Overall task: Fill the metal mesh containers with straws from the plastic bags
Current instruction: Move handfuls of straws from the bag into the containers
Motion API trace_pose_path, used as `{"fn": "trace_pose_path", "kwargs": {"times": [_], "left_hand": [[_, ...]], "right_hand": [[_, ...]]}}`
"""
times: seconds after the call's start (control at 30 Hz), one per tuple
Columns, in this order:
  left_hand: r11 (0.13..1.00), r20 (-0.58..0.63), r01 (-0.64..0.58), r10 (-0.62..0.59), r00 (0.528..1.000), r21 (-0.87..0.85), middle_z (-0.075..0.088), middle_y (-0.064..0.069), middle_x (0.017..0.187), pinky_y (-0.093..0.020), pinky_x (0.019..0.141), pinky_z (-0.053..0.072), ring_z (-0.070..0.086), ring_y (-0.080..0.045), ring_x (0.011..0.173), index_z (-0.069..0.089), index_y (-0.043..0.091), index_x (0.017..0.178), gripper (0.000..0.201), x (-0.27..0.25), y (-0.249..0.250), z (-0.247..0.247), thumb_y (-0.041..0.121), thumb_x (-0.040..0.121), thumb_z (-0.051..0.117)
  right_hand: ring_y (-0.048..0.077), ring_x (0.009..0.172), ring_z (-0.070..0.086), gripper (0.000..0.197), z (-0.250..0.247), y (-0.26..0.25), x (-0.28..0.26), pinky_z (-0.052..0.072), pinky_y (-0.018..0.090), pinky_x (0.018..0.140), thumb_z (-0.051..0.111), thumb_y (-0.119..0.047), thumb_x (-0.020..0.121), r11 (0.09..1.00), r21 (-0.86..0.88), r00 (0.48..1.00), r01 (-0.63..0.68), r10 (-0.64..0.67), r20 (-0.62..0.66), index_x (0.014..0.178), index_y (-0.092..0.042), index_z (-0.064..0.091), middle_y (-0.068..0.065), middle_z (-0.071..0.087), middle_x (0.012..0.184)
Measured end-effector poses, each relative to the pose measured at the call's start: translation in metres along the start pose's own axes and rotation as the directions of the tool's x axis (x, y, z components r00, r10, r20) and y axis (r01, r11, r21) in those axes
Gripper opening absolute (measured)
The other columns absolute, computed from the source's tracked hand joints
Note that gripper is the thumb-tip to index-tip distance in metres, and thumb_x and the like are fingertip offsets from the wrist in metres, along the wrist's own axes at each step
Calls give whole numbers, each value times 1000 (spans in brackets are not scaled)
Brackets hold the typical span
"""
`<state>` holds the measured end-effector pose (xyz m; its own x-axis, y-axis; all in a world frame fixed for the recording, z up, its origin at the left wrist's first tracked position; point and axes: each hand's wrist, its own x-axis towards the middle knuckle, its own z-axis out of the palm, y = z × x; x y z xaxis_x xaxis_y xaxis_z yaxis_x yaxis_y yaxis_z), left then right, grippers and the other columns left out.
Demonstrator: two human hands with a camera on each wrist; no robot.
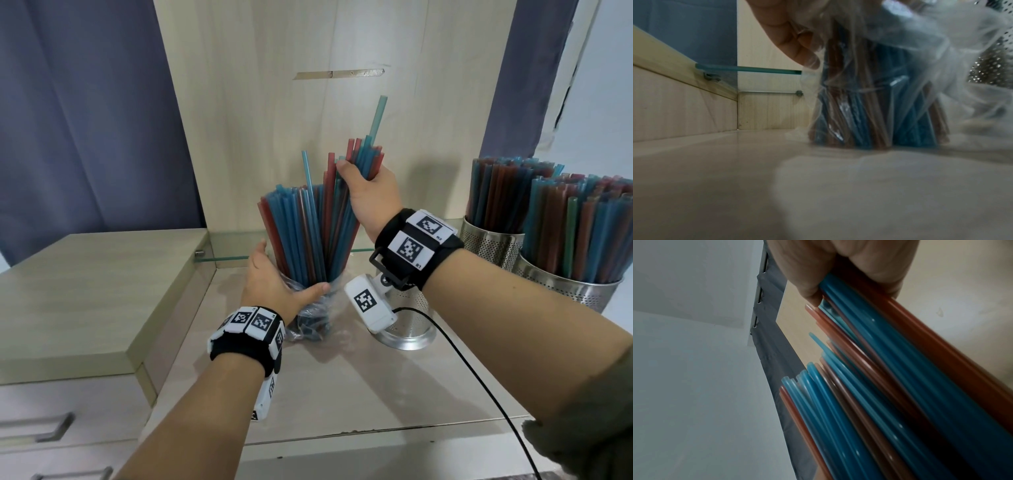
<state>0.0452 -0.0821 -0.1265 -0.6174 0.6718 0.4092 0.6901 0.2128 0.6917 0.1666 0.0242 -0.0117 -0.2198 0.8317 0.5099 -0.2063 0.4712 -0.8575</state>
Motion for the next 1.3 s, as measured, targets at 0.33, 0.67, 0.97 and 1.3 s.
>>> {"fn": "trace_pose_path", "kwargs": {"times": [0.33,0.67,0.97,1.3], "left_hand": [[999,29,-39,39,999,8,50,3,124,-24,90,42,50,-14,116,38,17,134,108,0,-1,1,61,48,88],[999,26,-39,38,999,25,51,3,125,-28,93,45,51,-15,116,38,17,134,111,1,-6,4,64,46,87],[999,34,-50,49,998,9,50,2,129,-31,99,44,50,-16,120,37,17,136,111,3,-9,6,62,48,87],[999,42,-44,43,998,25,50,1,128,-31,100,42,50,-16,120,39,19,136,108,5,-11,7,63,48,86]], "right_hand": [[19,65,65,17,-8,-27,24,57,35,68,59,-6,92,999,36,999,2,-3,44,77,-13,61,4,64,71],[19,65,58,14,-13,-49,48,55,37,71,60,-8,88,999,10,997,-38,37,70,75,-13,57,1,56,64],[13,58,58,8,-42,-97,67,57,30,67,58,-7,89,997,68,999,21,-22,23,85,-9,51,2,52,69],[11,68,63,6,-96,-104,59,59,29,73,61,-13,87,991,-101,993,90,-98,-71,86,-10,56,1,56,75]]}}
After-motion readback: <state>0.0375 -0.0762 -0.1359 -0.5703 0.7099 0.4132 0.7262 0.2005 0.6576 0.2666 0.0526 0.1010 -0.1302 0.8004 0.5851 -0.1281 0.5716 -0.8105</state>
